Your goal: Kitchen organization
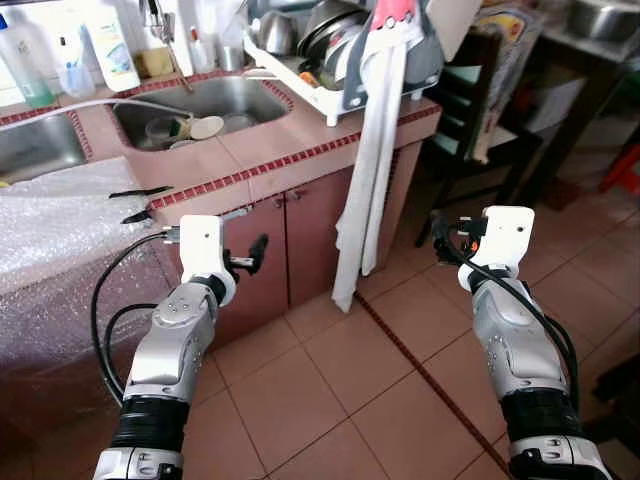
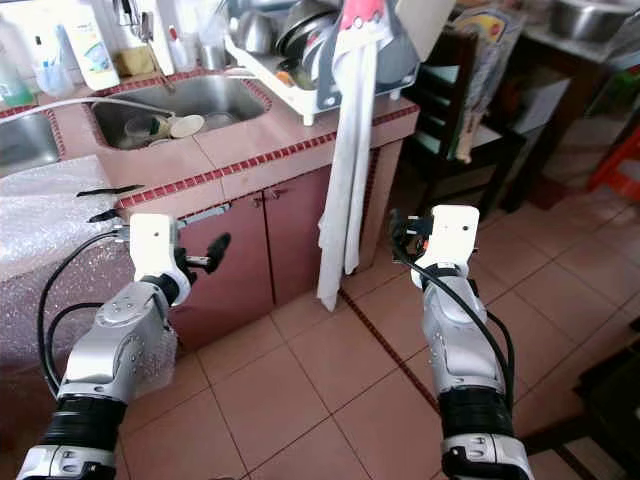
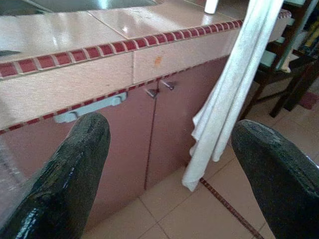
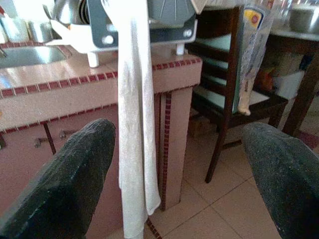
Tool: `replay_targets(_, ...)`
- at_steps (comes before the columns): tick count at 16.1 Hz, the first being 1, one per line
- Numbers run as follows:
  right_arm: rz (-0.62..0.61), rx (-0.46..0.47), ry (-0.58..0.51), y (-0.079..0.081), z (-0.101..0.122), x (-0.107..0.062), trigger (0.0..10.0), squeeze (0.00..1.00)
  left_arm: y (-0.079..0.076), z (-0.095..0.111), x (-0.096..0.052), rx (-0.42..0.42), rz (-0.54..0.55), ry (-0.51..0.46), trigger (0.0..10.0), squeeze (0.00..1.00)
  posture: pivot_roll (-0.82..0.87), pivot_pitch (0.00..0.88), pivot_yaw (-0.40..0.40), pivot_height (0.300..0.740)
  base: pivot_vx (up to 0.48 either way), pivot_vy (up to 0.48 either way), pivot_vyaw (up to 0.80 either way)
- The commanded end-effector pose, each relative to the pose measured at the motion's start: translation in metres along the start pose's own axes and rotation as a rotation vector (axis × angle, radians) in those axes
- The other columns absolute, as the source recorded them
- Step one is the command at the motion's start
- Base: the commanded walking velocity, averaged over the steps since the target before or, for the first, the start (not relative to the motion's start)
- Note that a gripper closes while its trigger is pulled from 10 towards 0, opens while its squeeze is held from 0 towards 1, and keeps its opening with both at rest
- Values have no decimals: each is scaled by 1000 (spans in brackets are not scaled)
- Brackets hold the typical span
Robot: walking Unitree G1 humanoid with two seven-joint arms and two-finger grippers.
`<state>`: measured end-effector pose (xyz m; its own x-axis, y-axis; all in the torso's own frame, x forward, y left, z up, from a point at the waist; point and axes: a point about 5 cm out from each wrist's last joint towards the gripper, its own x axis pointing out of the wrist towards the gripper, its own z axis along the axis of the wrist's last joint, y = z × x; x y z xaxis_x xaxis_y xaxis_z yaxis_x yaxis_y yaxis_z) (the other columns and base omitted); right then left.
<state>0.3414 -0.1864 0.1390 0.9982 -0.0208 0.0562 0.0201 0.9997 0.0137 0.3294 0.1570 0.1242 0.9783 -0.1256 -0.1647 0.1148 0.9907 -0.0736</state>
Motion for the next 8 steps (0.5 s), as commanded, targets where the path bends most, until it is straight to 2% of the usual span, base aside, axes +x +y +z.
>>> replay_targets(1, -7, -2, -1, 0, 0, 1, 10000, 0, 3, 2, 2, 14, 15, 5, 10000, 0, -30, 60, -6, 740, 0, 0, 0)
replay_targets(8, -34, 39, 74, 3, -23, 1, 10000, 0, 0, -10, 12, 18, 23, 35, 10000, 0, -23, 61, -2, 740, 0, 0, 0)
